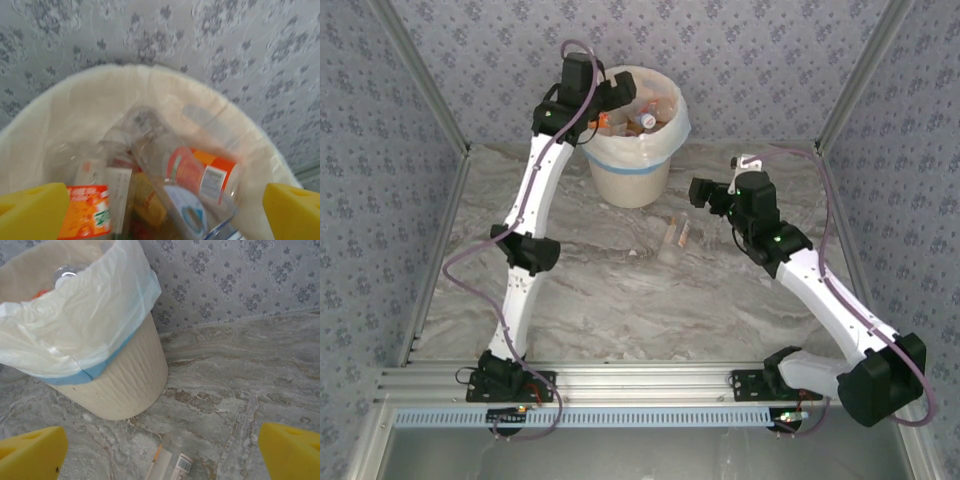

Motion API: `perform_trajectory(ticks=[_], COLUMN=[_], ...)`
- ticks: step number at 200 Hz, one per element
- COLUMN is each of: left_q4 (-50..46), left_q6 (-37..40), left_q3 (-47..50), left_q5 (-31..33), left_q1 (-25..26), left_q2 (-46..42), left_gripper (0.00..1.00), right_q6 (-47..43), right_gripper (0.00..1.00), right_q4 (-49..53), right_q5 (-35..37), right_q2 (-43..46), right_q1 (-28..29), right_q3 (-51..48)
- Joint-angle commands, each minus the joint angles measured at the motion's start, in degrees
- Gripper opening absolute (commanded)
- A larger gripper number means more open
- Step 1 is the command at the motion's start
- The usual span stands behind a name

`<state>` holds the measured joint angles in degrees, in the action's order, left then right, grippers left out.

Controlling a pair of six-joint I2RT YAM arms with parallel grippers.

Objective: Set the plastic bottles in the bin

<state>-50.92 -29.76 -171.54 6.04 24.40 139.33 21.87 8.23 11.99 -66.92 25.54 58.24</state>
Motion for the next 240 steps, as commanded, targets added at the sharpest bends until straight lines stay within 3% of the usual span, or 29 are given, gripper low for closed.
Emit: perform_trajectory(ticks=[1,43,67,84,123,156,197,240], left_q4=[-1.9,-0.8,-3.1,1.2,22.8,27.5,23.0,23.4], left_q6=[4.3,10.7,15.0,16.2,15.5,11.4,9.7,11.6], left_q3=[6.0,12.1,16.0,27.8,62.3,77.9,83.1,81.8], left_q5=[-4.9,-12.7,-13.0,-9.7,-4.3,-0.5,5.0,2.3], left_q1=[0.0,1.9,5.3,8.3,15.3,18.7,19.1,20.6], left_q2=[-7.4,-14.3,-17.6,-22.7,-36.6,-40.0,-35.0,-27.7], left_gripper=[0.99,1.0,0.99,0.99,0.99,0.99,1.0,1.0], right_q6=[2.1,8.7,13.0,16.4,21.1,22.7,22.6,22.8], right_gripper=[1.0,1.0,1.0,1.0,1.0,1.0,1.0,1.0], right_q4=[-0.1,-0.2,-2.0,-3.0,-1.7,2.0,2.9,3.2], right_q5=[2.0,3.7,4.8,5.6,5.8,7.2,7.7,7.5], right_q2=[-1.0,-5.6,-7.0,-7.7,-7.5,-6.0,-4.3,-4.2], right_q1=[-0.1,-0.1,-0.3,-0.4,-2.7,-4.9,-5.7,-5.7], right_q3=[-1.2,-2.1,-3.3,-4.3,-5.7,-6.4,-7.2,-6.8])
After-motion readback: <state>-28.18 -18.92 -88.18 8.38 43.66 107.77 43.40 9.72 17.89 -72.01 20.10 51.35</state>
